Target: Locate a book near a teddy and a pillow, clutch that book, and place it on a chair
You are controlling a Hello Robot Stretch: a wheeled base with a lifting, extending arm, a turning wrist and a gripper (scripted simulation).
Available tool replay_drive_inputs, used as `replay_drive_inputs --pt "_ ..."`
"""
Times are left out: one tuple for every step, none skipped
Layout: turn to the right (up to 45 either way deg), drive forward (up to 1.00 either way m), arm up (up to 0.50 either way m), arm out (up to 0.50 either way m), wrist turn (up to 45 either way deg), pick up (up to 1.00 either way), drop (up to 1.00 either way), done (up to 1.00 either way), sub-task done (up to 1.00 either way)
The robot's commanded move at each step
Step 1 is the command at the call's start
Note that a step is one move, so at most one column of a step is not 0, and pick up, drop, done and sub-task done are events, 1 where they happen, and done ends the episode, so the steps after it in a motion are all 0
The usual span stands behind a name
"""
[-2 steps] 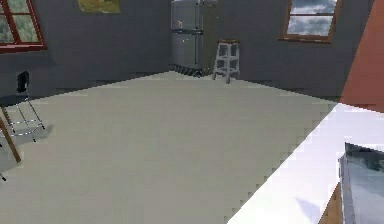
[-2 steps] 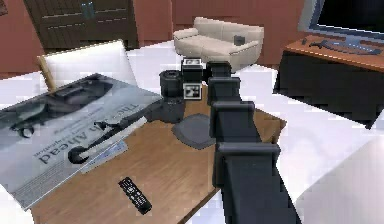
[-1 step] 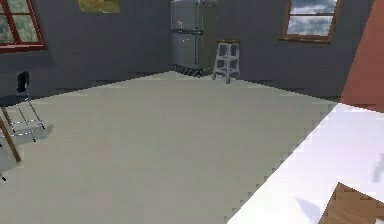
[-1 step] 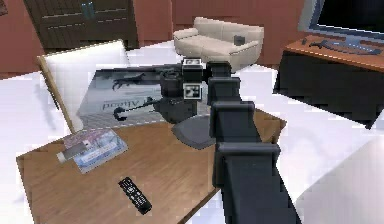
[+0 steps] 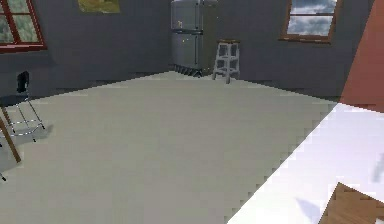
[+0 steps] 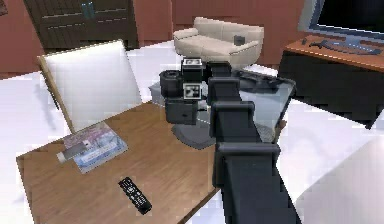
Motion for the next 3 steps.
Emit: replay_drive_inputs --pt "0.0 0.00 0.00 0.00 6.0 0.00 0.00 0.00 0.00" --pt "0.0 0.00 -0.36 0.00 0.0 0.00 0.00 0.00 0.00" --pt "0.0 0.00 -0.50 0.00 0.0 0.00 0.00 0.00 0.00"
